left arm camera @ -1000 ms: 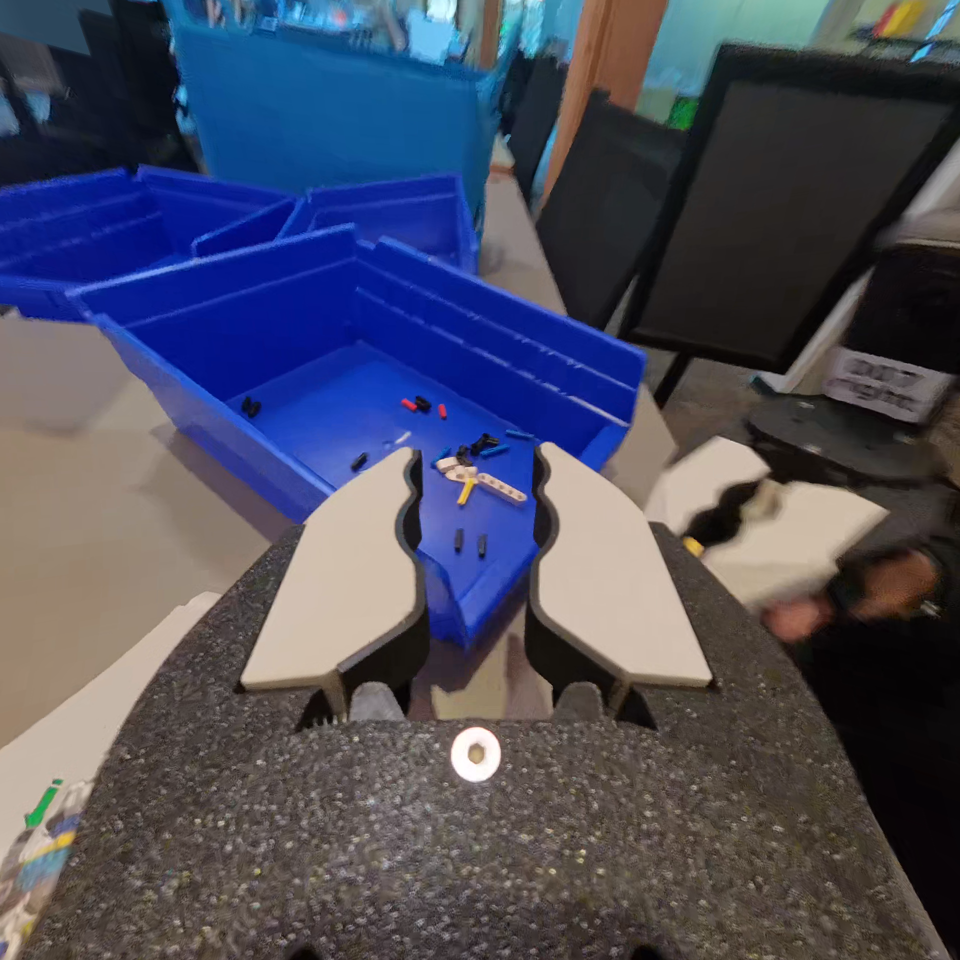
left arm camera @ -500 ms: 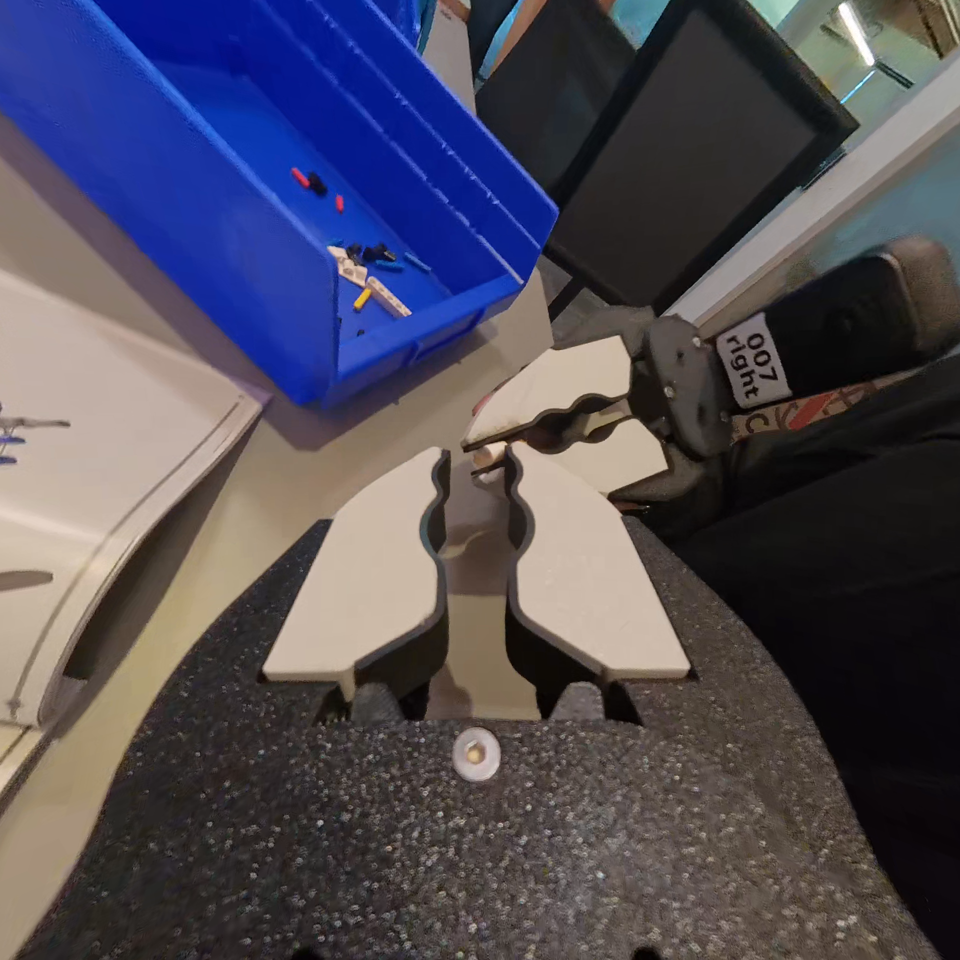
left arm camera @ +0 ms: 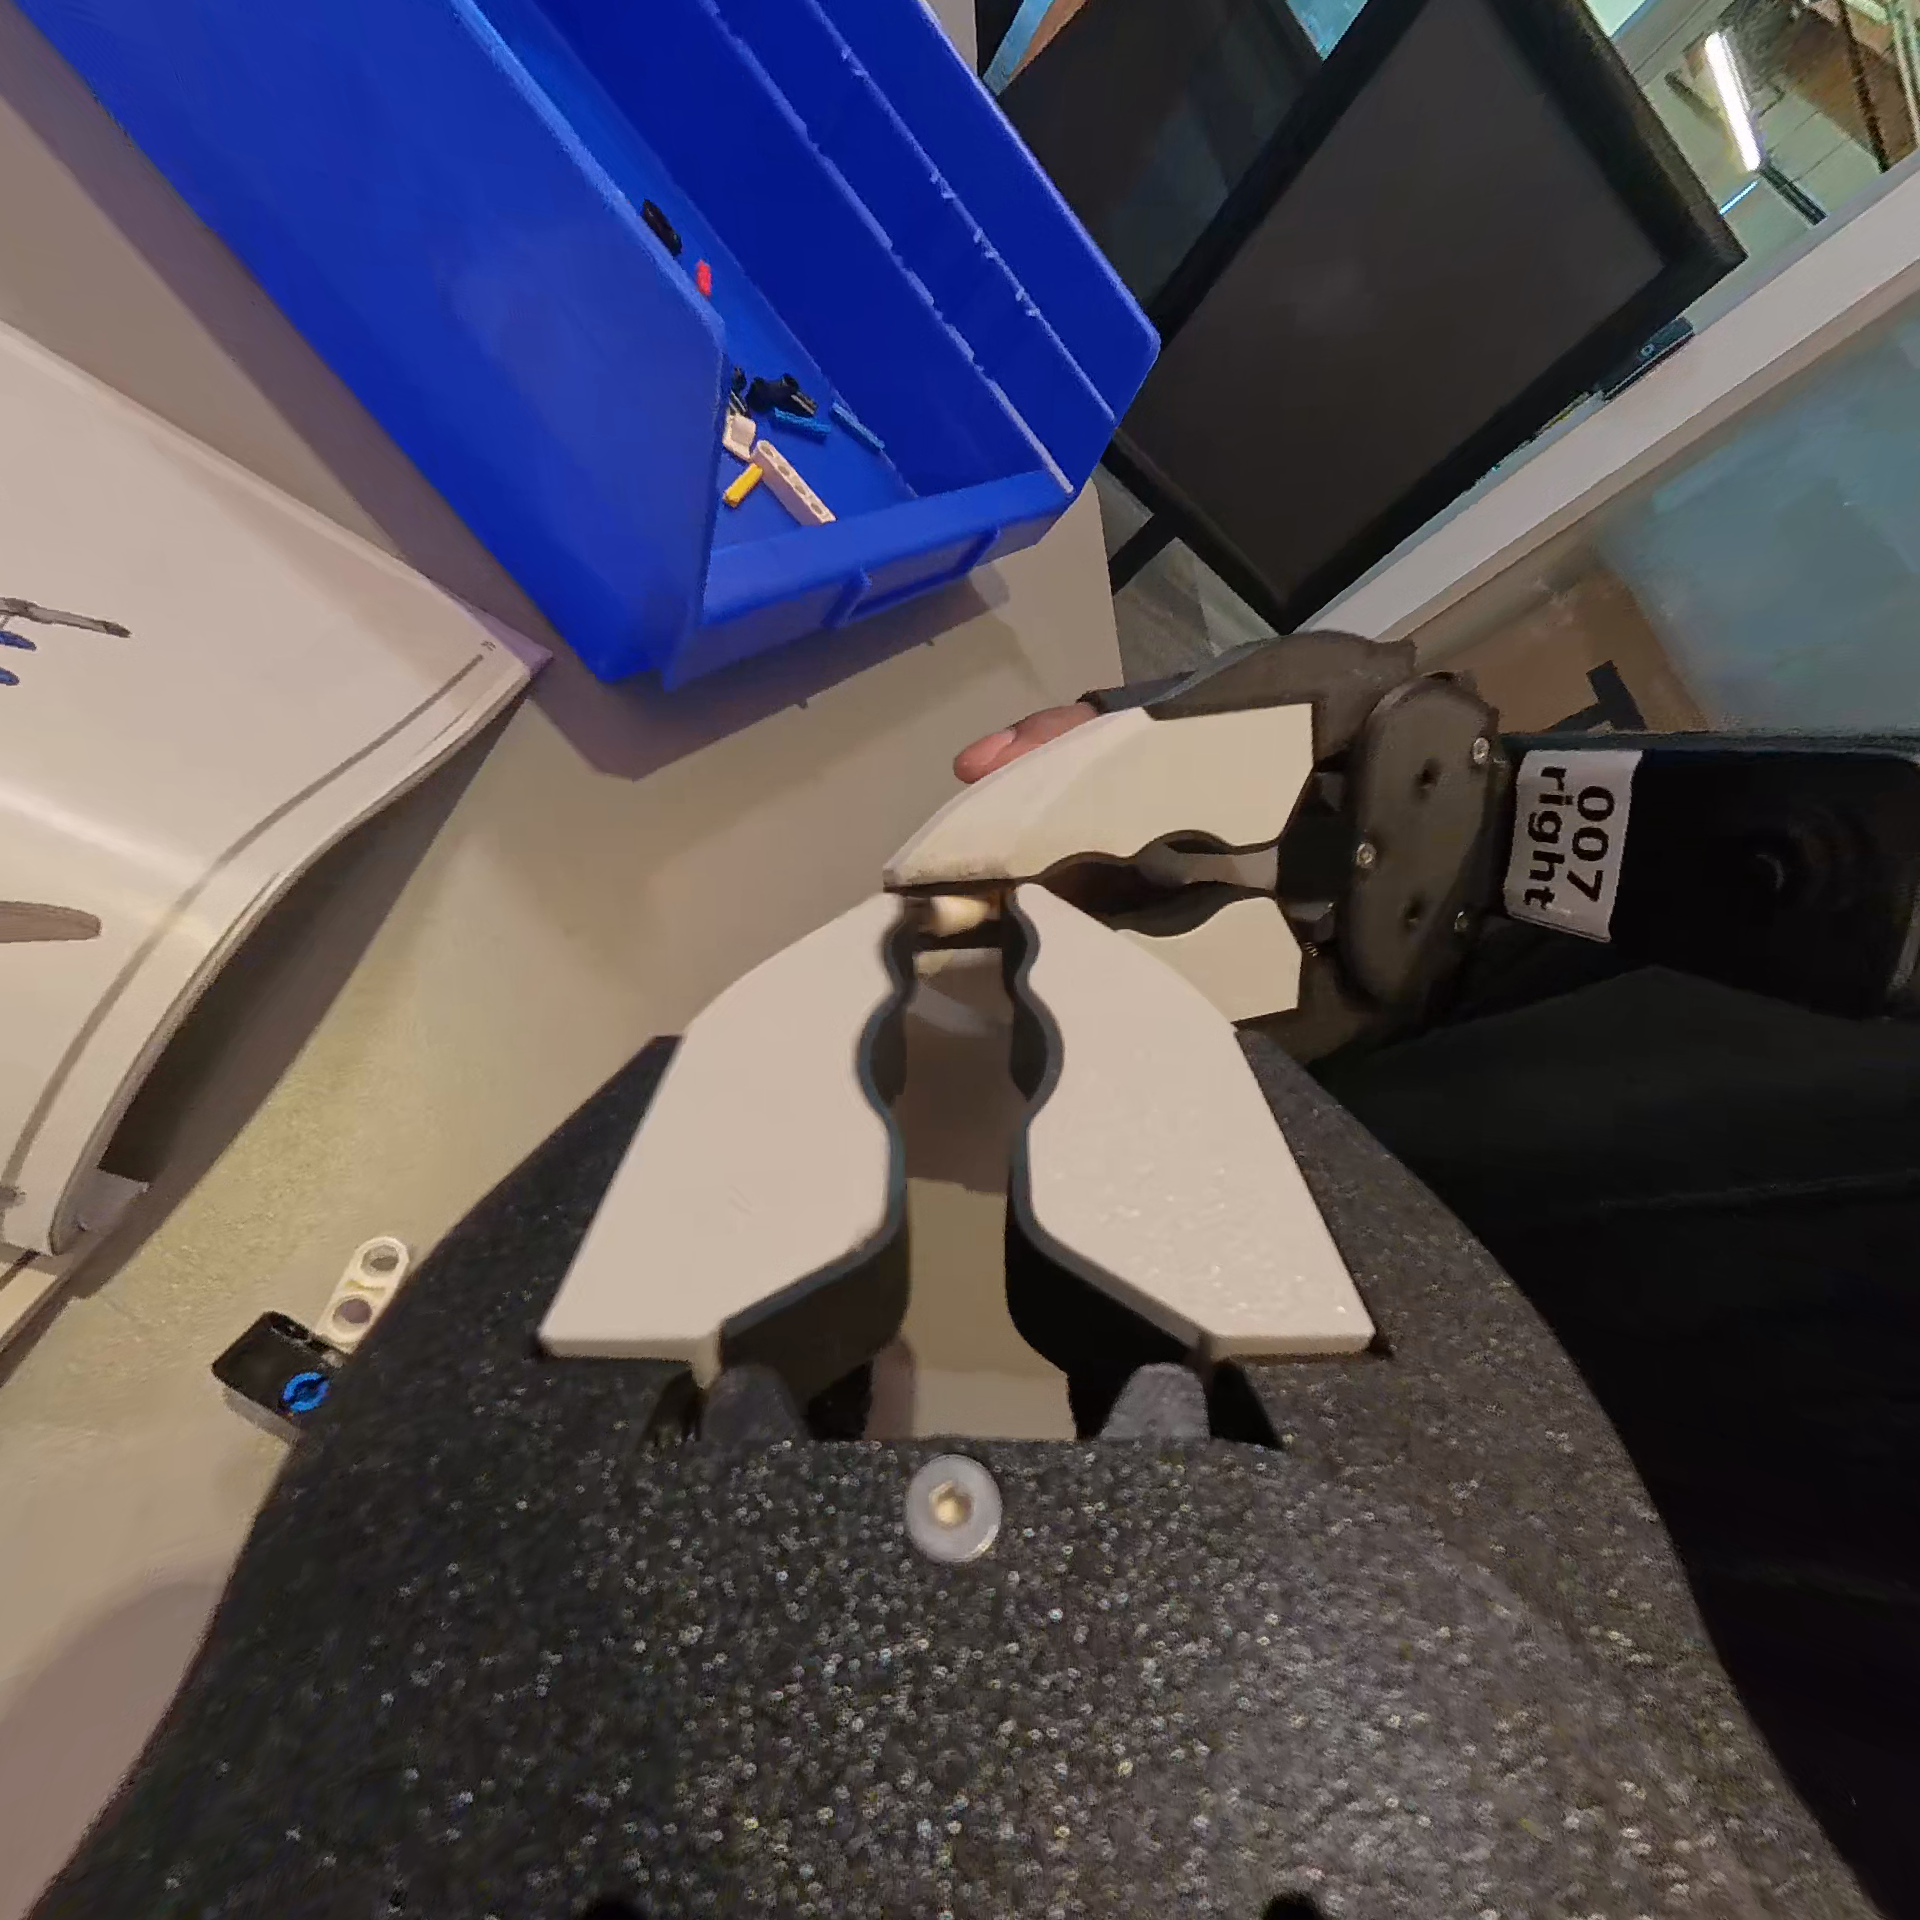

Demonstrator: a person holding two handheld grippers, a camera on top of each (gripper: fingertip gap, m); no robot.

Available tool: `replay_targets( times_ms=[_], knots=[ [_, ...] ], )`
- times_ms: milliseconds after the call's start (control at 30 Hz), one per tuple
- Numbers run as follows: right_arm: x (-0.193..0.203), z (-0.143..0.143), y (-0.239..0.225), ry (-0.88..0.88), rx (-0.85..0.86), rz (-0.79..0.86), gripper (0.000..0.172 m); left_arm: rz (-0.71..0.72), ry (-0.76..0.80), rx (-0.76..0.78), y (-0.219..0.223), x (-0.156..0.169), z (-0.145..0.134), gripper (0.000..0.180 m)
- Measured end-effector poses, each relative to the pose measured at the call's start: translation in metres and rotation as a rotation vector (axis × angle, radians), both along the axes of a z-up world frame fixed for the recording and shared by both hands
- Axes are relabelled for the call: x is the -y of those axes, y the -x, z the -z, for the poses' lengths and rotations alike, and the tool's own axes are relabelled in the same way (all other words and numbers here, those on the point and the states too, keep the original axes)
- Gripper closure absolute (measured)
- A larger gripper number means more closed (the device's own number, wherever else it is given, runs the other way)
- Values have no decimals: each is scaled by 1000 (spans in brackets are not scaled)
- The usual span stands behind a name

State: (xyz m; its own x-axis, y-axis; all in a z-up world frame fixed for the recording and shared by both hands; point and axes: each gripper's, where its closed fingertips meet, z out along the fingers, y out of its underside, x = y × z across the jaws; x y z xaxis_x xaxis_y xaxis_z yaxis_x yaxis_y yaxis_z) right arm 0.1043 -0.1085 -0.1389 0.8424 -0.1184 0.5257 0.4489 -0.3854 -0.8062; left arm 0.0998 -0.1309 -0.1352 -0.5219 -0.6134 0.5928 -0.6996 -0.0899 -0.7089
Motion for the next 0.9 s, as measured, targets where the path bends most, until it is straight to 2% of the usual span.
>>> replay_targets(
  times_ms=[33,200,433,567,767,900],
  knots=[
    [-1,-1,1,-7,-8,-8,163,-1,3,14,1,-1,-1,169],
    [0,-6,2,-53,-59,-13,159,-13,-32,179,3,-6,-7,171],
    [2,-9,5,-87,-195,-24,156,-91,-214,481,7,-27,-19,171],
    [-4,-9,10,-69,-147,-28,158,-133,-290,570,8,-34,-21,171],
    [-9,-14,15,-92,-32,-10,158,-147,-307,627,12,-33,-21,171],
    [-10,-16,16,-92,37,11,165,-124,-303,638,14,-29,-19,171]
  ],
)
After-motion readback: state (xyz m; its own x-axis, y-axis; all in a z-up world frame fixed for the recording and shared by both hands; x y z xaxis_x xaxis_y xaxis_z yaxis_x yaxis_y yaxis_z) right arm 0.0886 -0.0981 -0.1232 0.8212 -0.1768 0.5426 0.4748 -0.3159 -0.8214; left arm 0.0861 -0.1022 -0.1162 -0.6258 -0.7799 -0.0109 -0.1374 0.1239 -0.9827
